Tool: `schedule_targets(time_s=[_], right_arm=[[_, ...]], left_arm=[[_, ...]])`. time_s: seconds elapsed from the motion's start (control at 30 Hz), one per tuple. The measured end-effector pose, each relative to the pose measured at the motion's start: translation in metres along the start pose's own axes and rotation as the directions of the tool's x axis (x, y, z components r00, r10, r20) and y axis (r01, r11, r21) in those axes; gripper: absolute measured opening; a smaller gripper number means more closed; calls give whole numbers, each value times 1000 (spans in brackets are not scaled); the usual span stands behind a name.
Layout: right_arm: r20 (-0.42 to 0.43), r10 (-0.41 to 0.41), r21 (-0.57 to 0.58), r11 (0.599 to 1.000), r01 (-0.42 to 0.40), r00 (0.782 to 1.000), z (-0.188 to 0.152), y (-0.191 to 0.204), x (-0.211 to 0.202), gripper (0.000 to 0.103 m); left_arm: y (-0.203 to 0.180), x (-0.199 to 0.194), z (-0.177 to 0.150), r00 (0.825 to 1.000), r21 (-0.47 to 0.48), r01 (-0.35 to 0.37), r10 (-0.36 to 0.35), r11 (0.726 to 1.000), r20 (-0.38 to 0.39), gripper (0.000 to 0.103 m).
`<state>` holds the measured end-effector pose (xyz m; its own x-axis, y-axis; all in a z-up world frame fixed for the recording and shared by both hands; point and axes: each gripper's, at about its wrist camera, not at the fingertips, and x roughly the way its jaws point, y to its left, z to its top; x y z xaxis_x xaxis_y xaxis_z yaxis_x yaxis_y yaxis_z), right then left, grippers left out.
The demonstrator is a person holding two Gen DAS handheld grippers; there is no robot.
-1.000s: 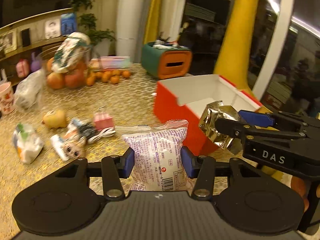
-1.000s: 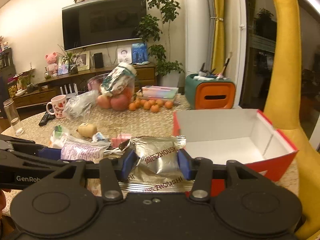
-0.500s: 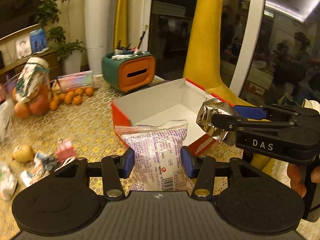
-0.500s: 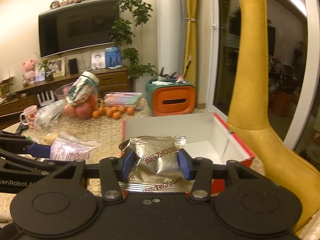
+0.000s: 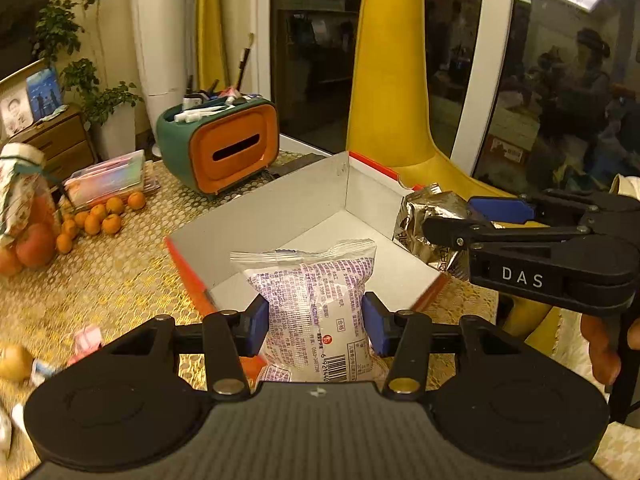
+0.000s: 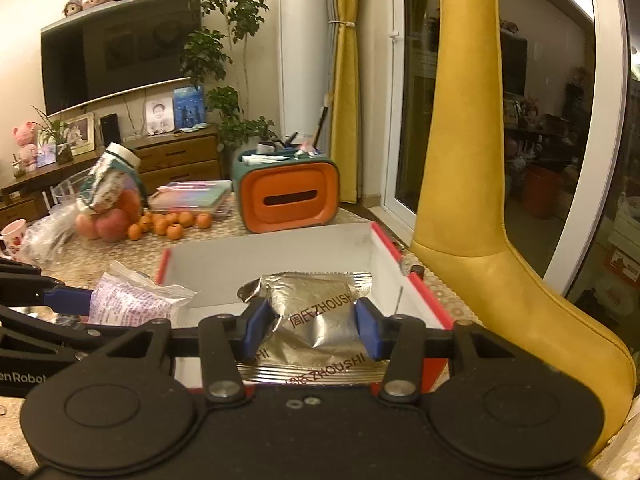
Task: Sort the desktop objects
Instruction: 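Carry both packets into the red box while left tool opens over it, then lower the silver foil packet into the box and open the right tool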
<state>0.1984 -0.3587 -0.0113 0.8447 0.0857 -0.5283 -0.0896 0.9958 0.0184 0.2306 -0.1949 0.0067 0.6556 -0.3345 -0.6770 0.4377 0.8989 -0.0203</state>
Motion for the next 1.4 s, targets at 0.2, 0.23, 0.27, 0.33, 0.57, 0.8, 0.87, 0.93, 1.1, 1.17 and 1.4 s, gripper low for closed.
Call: schedule_targets(time_s=[0.2,0.23,0.27,0.33,0.57,0.8,0.87,0.93,1.1,1.17,1.4], right_arm=[[-29,-10,11,1000,10,1000,8,-15,33,47],[-36,-7,9,1000,7,999,9,-16,39,47],[-43,-7,9,1000,7,999,9,-17,45,47],[-56,-14,6,1000,14,998,8,-19,56,47],[-134,-20,-27,1000,16,991,3,-21,96,47],[-254,-17,-82,997,-4,967,-5,-16,125,47],[-277,-18,-87,996,-6,961,-7,-15,130,47],[-298,-9,-87,996,-18,954,-7,-15,134,48],[-325,-21,-109,994,-16,945,-11,-13,137,50],[-317,-23,-107,994,-12,948,-10,-14,134,54],[-263,8,-79,996,-29,965,1,-21,107,71]], left_arm=[[5,38,17,1000,23,7,-7,1000,-27,48],[5,44,20,999,25,7,-6,1000,-34,48],[6,51,22,999,23,3,-2,1000,-38,48],[9,62,27,999,19,4,-3,1000,-43,48],[19,101,28,991,1,16,-16,1000,-134,48],[23,120,17,983,4,7,-6,1000,-184,48],[24,122,15,982,-4,9,-9,1000,-191,48],[24,124,14,982,-3,8,-8,1000,-191,48],[26,120,12,983,-9,7,-9,1000,-182,48],[27,117,12,984,-21,5,-8,1000,-177,48],[26,93,11,989,-28,-10,5,1000,-150,48]])
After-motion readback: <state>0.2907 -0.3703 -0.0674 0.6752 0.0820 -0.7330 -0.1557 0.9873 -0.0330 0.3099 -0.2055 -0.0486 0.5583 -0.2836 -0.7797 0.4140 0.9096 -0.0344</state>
